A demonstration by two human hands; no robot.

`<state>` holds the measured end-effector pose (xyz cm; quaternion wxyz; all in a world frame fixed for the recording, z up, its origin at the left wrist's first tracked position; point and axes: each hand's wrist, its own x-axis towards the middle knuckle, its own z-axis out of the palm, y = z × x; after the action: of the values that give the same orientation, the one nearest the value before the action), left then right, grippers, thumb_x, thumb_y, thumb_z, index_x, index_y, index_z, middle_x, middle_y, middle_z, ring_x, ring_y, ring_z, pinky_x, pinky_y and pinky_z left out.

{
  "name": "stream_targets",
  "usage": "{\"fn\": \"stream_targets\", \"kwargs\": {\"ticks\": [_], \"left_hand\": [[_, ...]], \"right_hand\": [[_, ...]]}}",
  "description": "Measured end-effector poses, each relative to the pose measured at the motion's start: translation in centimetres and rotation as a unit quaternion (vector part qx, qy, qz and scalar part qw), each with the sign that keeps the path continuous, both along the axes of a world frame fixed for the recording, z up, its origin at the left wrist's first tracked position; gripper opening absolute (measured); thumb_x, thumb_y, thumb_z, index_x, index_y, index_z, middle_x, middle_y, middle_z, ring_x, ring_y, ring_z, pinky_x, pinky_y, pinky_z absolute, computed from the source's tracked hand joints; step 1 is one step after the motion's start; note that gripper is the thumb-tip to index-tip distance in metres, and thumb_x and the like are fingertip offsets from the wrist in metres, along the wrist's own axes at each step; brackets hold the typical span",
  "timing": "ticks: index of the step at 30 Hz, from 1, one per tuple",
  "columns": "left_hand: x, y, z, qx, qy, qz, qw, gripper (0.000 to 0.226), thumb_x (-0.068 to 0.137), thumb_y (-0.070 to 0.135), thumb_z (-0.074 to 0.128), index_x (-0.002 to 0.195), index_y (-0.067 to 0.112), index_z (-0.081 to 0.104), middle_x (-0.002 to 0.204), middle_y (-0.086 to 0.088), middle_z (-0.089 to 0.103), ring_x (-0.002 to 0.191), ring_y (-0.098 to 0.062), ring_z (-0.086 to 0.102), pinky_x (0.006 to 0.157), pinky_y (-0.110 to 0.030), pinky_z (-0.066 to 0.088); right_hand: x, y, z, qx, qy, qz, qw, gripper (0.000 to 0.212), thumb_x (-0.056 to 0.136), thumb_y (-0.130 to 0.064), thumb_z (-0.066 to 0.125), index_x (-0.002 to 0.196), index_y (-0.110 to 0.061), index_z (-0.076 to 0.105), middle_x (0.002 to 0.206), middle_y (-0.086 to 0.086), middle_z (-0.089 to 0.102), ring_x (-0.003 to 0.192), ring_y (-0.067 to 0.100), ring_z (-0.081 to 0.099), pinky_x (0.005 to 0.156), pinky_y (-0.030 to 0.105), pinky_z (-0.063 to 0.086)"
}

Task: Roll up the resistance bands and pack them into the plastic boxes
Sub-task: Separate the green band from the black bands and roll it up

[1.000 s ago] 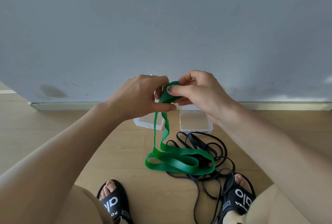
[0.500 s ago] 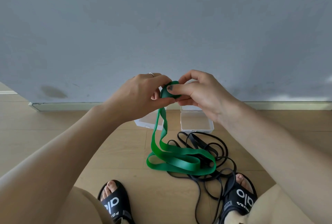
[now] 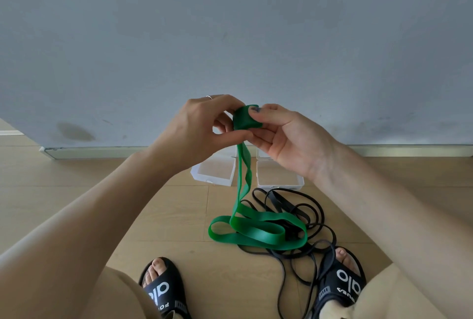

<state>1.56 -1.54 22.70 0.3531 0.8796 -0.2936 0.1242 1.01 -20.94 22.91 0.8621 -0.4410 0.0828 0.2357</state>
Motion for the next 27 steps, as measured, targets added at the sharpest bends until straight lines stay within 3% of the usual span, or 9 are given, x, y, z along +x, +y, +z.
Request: {"fn": "stream_targets", "kwargs": {"ticks": [2, 8, 10, 13, 17, 19, 23, 27], "left_hand": [[0.1, 0.0, 0.1, 0.001, -0.013, 0.003, 1.000, 0.031, 0.086, 0.029, 0.081, 0.108, 0.010, 0.070, 0.090, 0.007, 0.067, 0.078, -0.008, 0.068, 0.076, -0.026, 0.058], [0.2, 1.1, 0.4, 0.042, -0.033, 0.002, 0.999, 0.037, 0.089, 0.045, 0.070, 0.108, 0.015, 0.070, 0.089, 0.007, 0.066, 0.076, -0.007, 0.066, 0.073, -0.035, 0.057], [0.1, 1.6, 0.4, 0.076, -0.032, -0.004, 0.997, 0.034, 0.089, 0.046, 0.068, 0.107, 0.017, 0.070, 0.088, 0.006, 0.065, 0.075, -0.012, 0.065, 0.070, -0.039, 0.056], [0.2, 2.0, 0.6, 0.135, -0.050, -0.009, 0.990, 0.026, 0.090, 0.043, 0.071, 0.102, 0.019, 0.070, 0.084, 0.007, 0.063, 0.071, -0.017, 0.061, 0.064, -0.040, 0.054], [0.3, 1.7, 0.7, 0.178, -0.042, -0.002, 0.983, 0.031, 0.087, 0.048, 0.066, 0.102, 0.021, 0.069, 0.085, 0.008, 0.063, 0.074, -0.017, 0.062, 0.067, -0.042, 0.054], [0.3, 1.6, 0.5, 0.138, -0.030, 0.000, 0.990, 0.029, 0.087, 0.042, 0.073, 0.104, 0.019, 0.070, 0.087, 0.008, 0.066, 0.075, -0.012, 0.066, 0.070, -0.040, 0.056], [0.0, 1.1, 0.5, 0.009, 0.014, 0.012, 1.000, 0.029, 0.085, 0.026, 0.082, 0.109, 0.014, 0.072, 0.091, 0.009, 0.071, 0.082, -0.006, 0.071, 0.080, -0.025, 0.058], [0.1, 0.9, 0.4, -0.003, -0.002, 0.003, 1.000, 0.028, 0.088, 0.028, 0.079, 0.108, 0.011, 0.071, 0.091, 0.004, 0.069, 0.082, -0.008, 0.068, 0.079, -0.026, 0.057]], "right_hand": [[-0.2, 0.2, -0.3, 0.038, 0.003, -0.002, 0.999, 0.017, 0.075, -0.007, 0.073, 0.080, -0.014, 0.059, 0.083, 0.009, 0.076, 0.075, 0.020, 0.075, 0.071, 0.029, 0.063], [-0.3, 1.0, -1.2, 0.071, -0.013, 0.023, 0.997, 0.015, 0.081, -0.009, 0.072, 0.080, -0.016, 0.059, 0.089, 0.008, 0.075, 0.080, 0.020, 0.073, 0.080, 0.031, 0.061], [-0.2, 1.2, -1.2, 0.019, -0.025, 0.027, 0.999, 0.019, 0.084, -0.006, 0.072, 0.079, -0.017, 0.057, 0.088, 0.007, 0.073, 0.081, 0.020, 0.071, 0.082, 0.032, 0.058], [0.2, 1.2, -0.9, -0.131, -0.065, 0.026, 0.989, 0.024, 0.089, -0.003, 0.074, 0.078, -0.016, 0.057, 0.084, 0.005, 0.071, 0.078, 0.020, 0.067, 0.078, 0.032, 0.055], [0.4, 1.1, -0.6, -0.243, -0.089, -0.013, 0.966, 0.022, 0.083, -0.005, 0.082, 0.080, -0.013, 0.061, 0.084, 0.008, 0.072, 0.073, 0.020, 0.067, 0.071, 0.029, 0.057], [0.4, 1.1, -0.3, -0.196, -0.065, -0.011, 0.978, 0.021, 0.083, -0.003, 0.079, 0.079, -0.014, 0.062, 0.078, 0.005, 0.073, 0.070, 0.017, 0.067, 0.069, 0.027, 0.057], [0.3, 0.9, 0.1, -0.009, 0.012, -0.005, 1.000, 0.010, 0.083, -0.005, 0.074, 0.080, -0.012, 0.068, 0.078, 0.004, 0.074, 0.068, 0.014, 0.069, 0.067, 0.022, 0.060], [-0.1, 1.3, -1.0, 0.103, 0.066, -0.009, 0.992, 0.009, 0.078, -0.008, 0.075, 0.087, -0.007, 0.073, 0.090, 0.010, 0.072, 0.078, 0.017, 0.069, 0.070, 0.023, 0.061]]}}
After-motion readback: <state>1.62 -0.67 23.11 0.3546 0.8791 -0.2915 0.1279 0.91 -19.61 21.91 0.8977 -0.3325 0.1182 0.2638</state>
